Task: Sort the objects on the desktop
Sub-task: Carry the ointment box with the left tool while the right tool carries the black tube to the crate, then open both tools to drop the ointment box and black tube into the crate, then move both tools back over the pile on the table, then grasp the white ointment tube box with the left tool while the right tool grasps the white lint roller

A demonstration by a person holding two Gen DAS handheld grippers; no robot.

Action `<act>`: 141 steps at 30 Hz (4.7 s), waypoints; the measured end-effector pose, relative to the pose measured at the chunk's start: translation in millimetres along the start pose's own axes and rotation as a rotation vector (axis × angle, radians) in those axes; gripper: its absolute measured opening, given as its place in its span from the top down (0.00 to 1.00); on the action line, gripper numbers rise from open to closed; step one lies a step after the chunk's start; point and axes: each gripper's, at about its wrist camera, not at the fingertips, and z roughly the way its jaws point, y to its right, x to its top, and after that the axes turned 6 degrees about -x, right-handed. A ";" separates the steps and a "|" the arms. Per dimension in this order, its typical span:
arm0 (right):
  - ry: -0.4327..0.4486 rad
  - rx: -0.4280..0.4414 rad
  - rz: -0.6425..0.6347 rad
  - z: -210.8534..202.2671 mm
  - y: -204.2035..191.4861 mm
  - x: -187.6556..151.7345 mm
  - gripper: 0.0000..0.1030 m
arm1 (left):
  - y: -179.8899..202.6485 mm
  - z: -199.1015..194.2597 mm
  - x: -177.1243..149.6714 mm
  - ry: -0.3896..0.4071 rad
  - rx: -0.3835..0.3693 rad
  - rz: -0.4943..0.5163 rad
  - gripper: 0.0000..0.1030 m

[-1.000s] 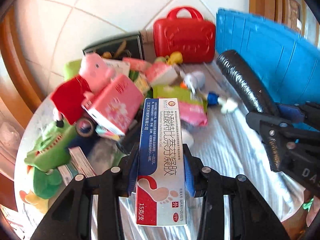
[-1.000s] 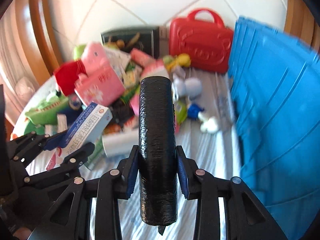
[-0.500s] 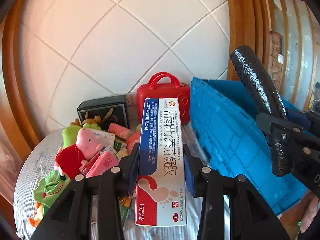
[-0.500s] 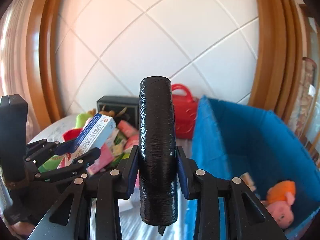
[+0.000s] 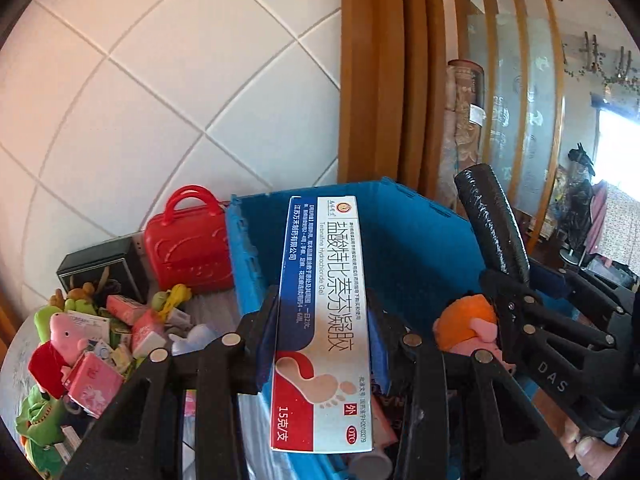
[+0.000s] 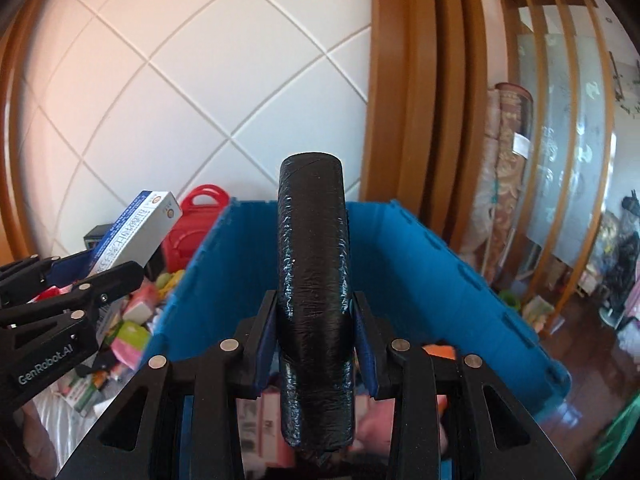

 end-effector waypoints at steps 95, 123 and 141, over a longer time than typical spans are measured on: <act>-0.619 0.376 -0.334 118.3 -370.1 -184.6 0.00 | -422.6 -46.7 -318.1 -0.491 0.487 -0.616 0.24; -0.862 0.308 -0.223 197.3 -406.8 -252.0 0.00 | -446.8 45.4 -340.9 -0.625 0.399 -0.525 0.61; -0.816 0.297 -0.262 185.2 -399.2 -243.0 0.52 | -417.6 52.7 -329.5 -0.646 0.380 -0.441 0.83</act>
